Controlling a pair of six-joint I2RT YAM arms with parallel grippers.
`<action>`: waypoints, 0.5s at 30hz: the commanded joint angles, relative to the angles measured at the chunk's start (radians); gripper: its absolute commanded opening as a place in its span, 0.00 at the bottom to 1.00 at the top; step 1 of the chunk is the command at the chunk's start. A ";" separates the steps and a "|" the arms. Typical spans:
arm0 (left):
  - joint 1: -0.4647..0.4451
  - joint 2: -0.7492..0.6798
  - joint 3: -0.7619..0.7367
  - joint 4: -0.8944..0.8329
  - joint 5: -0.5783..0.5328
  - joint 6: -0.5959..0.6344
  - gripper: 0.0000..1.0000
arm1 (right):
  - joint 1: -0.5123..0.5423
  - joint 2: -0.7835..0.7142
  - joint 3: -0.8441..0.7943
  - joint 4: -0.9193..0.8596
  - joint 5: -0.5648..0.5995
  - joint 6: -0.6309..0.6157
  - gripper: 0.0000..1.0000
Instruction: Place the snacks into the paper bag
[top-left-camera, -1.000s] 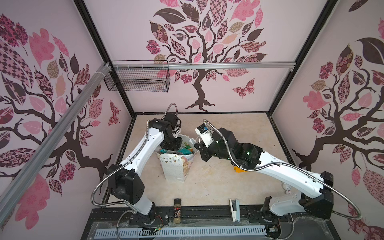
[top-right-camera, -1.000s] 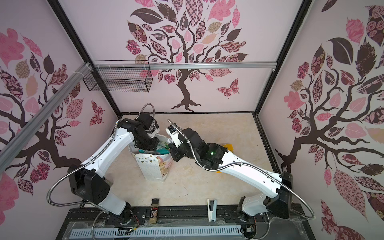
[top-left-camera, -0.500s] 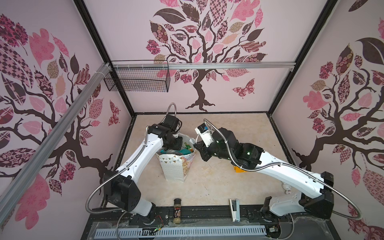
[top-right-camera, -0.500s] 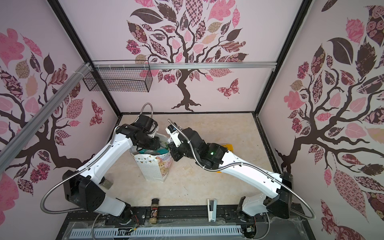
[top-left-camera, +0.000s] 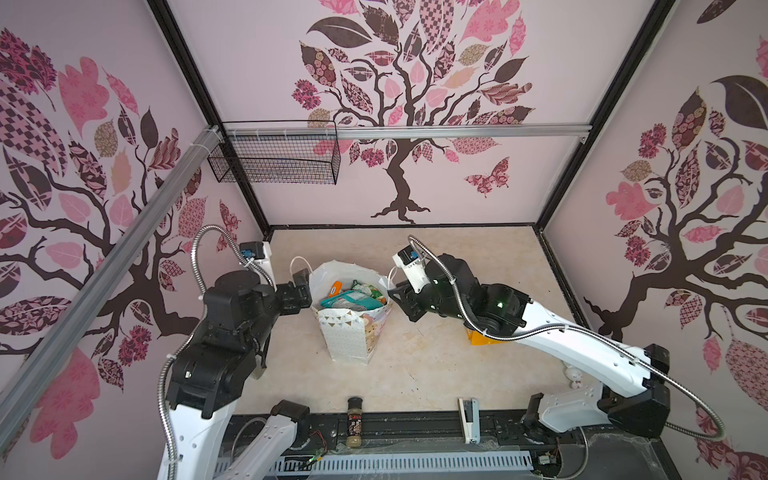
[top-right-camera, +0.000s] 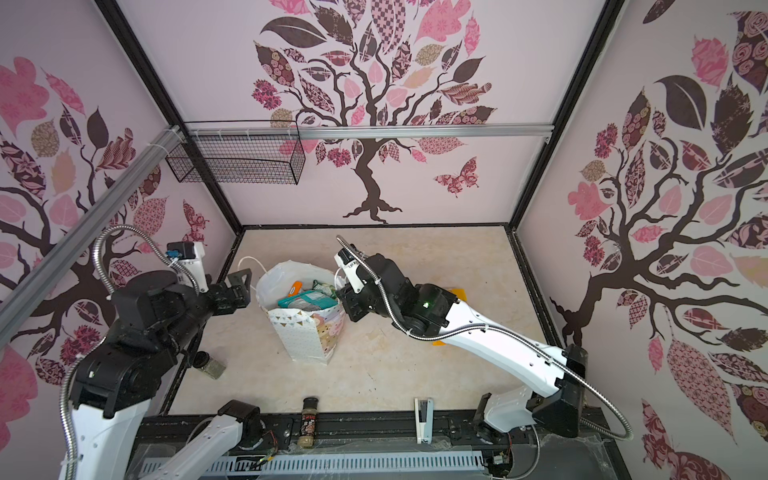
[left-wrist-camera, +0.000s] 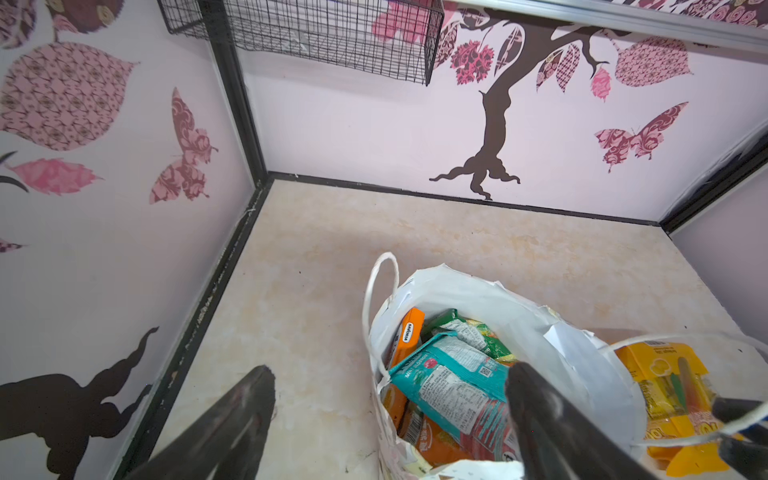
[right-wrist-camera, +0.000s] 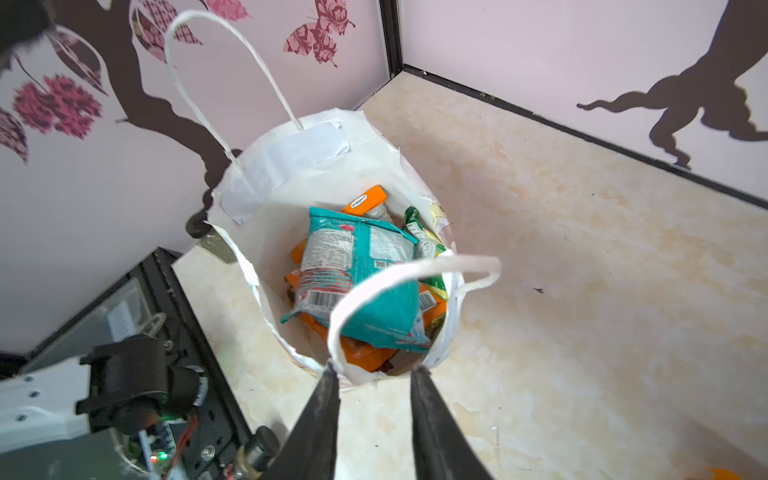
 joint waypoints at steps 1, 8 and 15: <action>0.008 0.032 -0.069 0.089 0.008 -0.012 0.93 | -0.005 -0.022 0.049 -0.051 -0.014 0.015 0.46; 0.031 0.090 -0.085 0.084 0.032 -0.005 0.98 | -0.005 -0.130 -0.004 -0.106 0.081 0.056 0.62; 0.342 0.219 0.082 0.032 0.430 -0.019 0.88 | -0.046 -0.244 -0.236 -0.172 0.231 0.165 0.67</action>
